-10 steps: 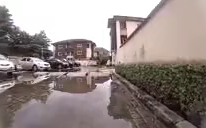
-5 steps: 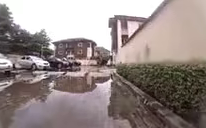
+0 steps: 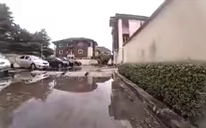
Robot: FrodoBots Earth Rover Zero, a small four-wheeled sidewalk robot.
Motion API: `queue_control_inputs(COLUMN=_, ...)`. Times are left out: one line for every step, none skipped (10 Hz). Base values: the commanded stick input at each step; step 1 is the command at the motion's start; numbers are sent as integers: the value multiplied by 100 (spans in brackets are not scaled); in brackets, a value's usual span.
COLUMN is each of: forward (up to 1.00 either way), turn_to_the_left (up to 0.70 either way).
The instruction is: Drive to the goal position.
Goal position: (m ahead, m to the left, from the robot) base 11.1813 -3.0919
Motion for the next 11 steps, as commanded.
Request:
queue_control_inputs(forward=50, turn_to_the_left=0)
queue_control_inputs(forward=50, turn_to_the_left=0)
queue_control_inputs(forward=50, turn_to_the_left=0)
queue_control_inputs(forward=50, turn_to_the_left=0)
queue_control_inputs(forward=50, turn_to_the_left=0)
queue_control_inputs(forward=50, turn_to_the_left=0)
queue_control_inputs(forward=50, turn_to_the_left=0)
queue_control_inputs(forward=50, turn_to_the_left=0)
queue_control_inputs(forward=50, turn_to_the_left=0)
queue_control_inputs(forward=50, turn_to_the_left=0)
queue_control_inputs(forward=50, turn_to_the_left=0)
